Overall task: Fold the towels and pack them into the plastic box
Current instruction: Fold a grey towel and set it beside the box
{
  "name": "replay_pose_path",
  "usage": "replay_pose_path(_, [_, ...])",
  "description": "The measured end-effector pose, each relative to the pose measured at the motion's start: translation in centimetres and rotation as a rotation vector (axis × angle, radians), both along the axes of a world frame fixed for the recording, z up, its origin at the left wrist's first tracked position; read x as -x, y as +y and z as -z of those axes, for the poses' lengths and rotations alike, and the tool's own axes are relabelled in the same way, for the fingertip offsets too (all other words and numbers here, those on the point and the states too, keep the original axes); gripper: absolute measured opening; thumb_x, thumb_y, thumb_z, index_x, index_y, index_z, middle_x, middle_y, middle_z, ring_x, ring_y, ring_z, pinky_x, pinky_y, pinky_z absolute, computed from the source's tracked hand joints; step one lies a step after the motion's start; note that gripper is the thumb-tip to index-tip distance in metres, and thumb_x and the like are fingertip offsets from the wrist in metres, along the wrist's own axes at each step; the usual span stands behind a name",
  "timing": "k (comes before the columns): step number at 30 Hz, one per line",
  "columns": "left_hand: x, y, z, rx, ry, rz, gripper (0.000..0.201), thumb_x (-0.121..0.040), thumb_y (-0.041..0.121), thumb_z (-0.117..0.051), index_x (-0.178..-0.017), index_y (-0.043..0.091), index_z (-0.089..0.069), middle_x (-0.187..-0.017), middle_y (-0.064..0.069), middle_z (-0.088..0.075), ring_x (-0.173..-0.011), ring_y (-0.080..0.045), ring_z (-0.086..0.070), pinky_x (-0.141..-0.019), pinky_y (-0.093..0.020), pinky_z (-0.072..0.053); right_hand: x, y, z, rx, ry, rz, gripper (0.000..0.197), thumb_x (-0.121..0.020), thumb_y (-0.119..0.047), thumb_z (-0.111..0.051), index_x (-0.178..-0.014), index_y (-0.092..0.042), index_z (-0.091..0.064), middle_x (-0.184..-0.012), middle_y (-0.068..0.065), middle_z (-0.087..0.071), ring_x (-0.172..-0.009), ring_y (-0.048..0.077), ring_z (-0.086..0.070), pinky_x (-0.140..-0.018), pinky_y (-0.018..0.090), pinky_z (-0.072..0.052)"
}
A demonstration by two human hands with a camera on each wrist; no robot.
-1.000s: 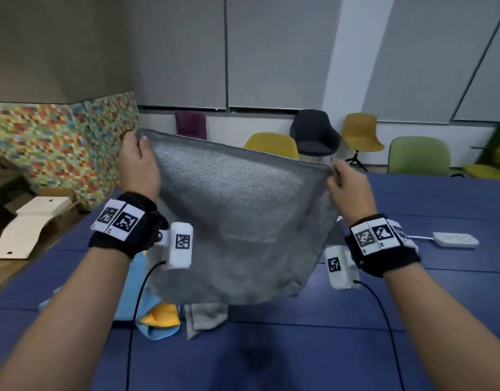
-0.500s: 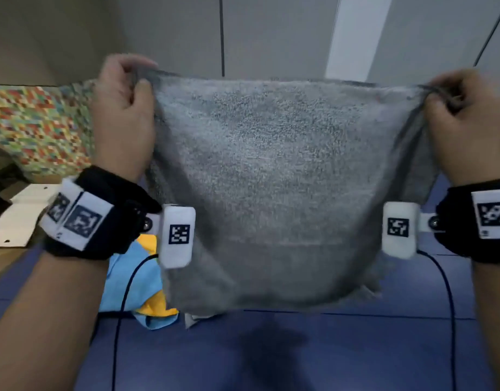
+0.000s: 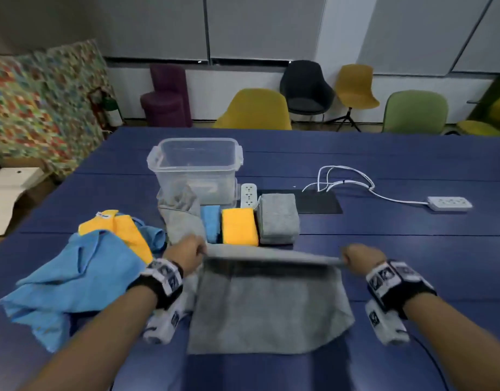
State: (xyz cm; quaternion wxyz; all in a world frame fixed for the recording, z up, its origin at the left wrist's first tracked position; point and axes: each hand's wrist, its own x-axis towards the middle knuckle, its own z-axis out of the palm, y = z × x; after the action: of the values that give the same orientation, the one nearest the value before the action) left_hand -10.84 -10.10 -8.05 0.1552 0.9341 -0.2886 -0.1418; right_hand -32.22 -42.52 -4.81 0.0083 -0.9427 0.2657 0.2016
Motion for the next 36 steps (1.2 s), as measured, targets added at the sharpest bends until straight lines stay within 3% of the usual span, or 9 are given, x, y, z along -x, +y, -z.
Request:
replay_pose_path(7, [6.3,3.7,4.4,-0.178,-0.093,0.364,0.013,-0.084,0.021,-0.049,-0.092,0.025,-0.041,-0.094,0.003,-0.050,-0.095,-0.022,-0.054,-0.061,-0.024,-0.026,5.4,2.1,8.1,-0.095,0.319,-0.015,0.016,-0.093,-0.021,-0.043,-0.102,-0.016,-0.055,-0.128,0.013,-0.054,-0.116,0.028,-0.054,-0.092,0.032,-0.044])
replay_pose_path(11, [8.0,5.3,5.9,-0.301,-0.158,0.696,0.049,-0.045,0.030,-0.064,-0.080,0.031,-0.029,-0.069,0.016,-0.054,-0.061,-0.004,-0.054,-0.055,-0.015,-0.034,7.0,2.8,9.5,-0.114,0.343,-0.022,0.028,-0.093,-0.020,-0.039,-0.111,-0.009,-0.058,-0.121,0.012,-0.059,-0.107,0.029,-0.059,-0.087,0.031,-0.045])
replay_pose_path(18, [8.1,7.4,7.7,-0.327,-0.313,1.063,0.034,-0.060,0.046,-0.057,-0.090,0.034,-0.048,-0.094,0.009,-0.059,-0.073,-0.006,-0.060,-0.059,-0.018,-0.048,4.8,5.5,5.9,-0.059,0.309,-0.235,0.031,-0.088,-0.028,-0.054,-0.116,-0.016,-0.051,-0.120,0.009,-0.052,-0.116,0.029,-0.052,-0.089,0.033,-0.042])
replay_pose_path(21, [8.1,7.9,8.2,-0.310,-0.293,1.063,0.027,-0.067,0.047,-0.046,-0.091,0.034,-0.047,-0.099,0.009,-0.062,-0.078,-0.005,-0.063,-0.063,-0.018,-0.052,2.3,9.7,4.2,-0.184,0.112,-0.404,0.013,-0.085,-0.023,-0.054,-0.098,-0.020,-0.052,-0.113,0.008,-0.051,-0.112,0.027,-0.051,-0.079,0.031,-0.035])
replay_pose_path(25, [8.1,7.2,8.8,-0.343,-0.377,1.054,0.038,-0.052,0.044,-0.076,-0.085,0.032,-0.061,-0.087,0.011,-0.065,-0.067,-0.004,-0.063,-0.052,-0.016,-0.049,0.2,14.9,5.9,-0.366,-0.042,-0.631,0.024,-0.088,-0.020,-0.055,-0.110,-0.015,-0.065,-0.125,0.008,-0.052,-0.113,0.028,-0.048,-0.093,0.036,-0.037])
replay_pose_path(28, [7.8,6.1,7.9,-0.318,-0.457,0.910,0.033,-0.038,0.037,-0.086,-0.065,0.028,-0.069,-0.064,0.011,-0.061,-0.048,-0.004,-0.057,-0.040,-0.017,-0.042,-1.0,18.1,7.6,-0.363,-0.108,-0.723,0.034,-0.087,-0.025,-0.059,-0.119,-0.017,-0.062,-0.132,0.011,-0.047,-0.115,0.033,-0.047,-0.095,0.040,-0.035])
replay_pose_path(31, [7.3,5.2,6.0,-0.224,-0.478,0.811,0.007,-0.060,0.037,-0.070,-0.060,0.030,-0.069,-0.064,0.015,-0.059,-0.048,-0.001,-0.056,-0.041,-0.015,-0.039,-1.7,19.8,8.7,-0.297,-0.080,-0.683,0.048,-0.086,-0.037,-0.058,-0.132,-0.023,-0.049,-0.139,0.009,-0.038,-0.121,0.031,-0.040,-0.099,0.041,-0.032])
replay_pose_path(33, [6.8,4.8,5.7,-0.175,-0.425,0.786,0.029,-0.075,0.038,-0.046,-0.061,0.031,-0.069,-0.067,0.016,-0.057,-0.049,-0.001,-0.055,-0.041,-0.015,-0.038,-2.1,20.2,9.0,-0.283,-0.055,-0.642,0.055,-0.085,-0.041,-0.059,-0.135,-0.023,-0.043,-0.139,0.009,-0.036,-0.122,0.030,-0.039,-0.100,0.041,-0.031])
replay_pose_path(36, [5.6,4.5,4.4,-0.111,-0.430,0.722,0.031,-0.078,0.037,-0.043,-0.061,0.030,-0.068,-0.069,0.012,-0.056,-0.050,-0.006,-0.056,-0.040,-0.015,-0.039,-2.4,20.3,9.0,-0.210,-0.080,-0.592,0.049,-0.087,-0.036,-0.055,-0.130,-0.015,-0.047,-0.132,0.010,-0.039,-0.118,0.031,-0.042,-0.096,0.042,-0.033])
